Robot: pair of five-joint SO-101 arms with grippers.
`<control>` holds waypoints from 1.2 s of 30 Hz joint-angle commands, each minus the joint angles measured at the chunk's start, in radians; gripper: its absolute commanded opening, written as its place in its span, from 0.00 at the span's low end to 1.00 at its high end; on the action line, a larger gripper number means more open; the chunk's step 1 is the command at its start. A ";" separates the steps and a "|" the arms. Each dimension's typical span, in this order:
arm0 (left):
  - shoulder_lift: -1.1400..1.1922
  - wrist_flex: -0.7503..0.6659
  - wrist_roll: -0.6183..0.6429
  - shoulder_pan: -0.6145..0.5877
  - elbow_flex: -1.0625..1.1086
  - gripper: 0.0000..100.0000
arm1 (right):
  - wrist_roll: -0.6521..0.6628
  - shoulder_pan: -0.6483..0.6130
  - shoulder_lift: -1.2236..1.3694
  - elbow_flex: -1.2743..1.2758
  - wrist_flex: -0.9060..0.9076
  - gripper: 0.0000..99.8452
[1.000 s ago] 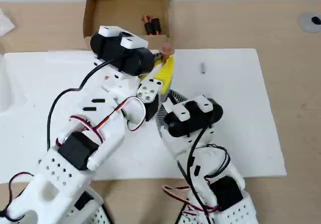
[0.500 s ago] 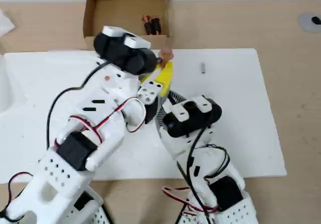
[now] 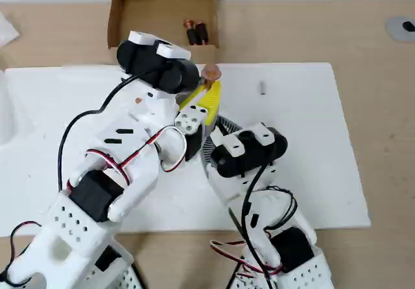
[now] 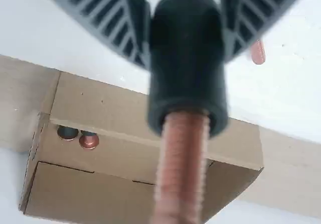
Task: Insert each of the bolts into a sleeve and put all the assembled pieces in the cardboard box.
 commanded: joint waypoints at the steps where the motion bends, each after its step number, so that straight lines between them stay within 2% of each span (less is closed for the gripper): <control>1: -0.024 0.002 0.002 -0.015 -0.072 0.01 | -0.008 -0.008 -0.116 -0.030 -0.018 0.01; 5: -0.024 0.003 0.000 -0.015 -0.071 0.02 | -0.006 -0.008 -0.116 -0.030 -0.018 0.01; 13: -0.024 0.097 0.005 -0.015 -0.078 0.09 | -0.009 -0.005 -0.116 -0.030 -0.018 0.01; 19: -0.015 0.252 0.003 -0.015 -0.176 0.12 | -0.009 -0.005 -0.116 -0.030 -0.017 0.01; 29: -0.013 0.420 0.006 -0.017 -0.364 0.12 | -0.009 -0.008 -0.116 -0.016 -0.017 0.01; 33: -0.012 0.427 0.075 -0.126 -0.433 0.11 | -0.009 -0.004 -0.107 -0.013 -0.025 0.01; 36: 0.012 0.425 0.084 -0.258 -0.443 0.03 | -0.003 0.019 -0.101 -0.013 -0.075 0.01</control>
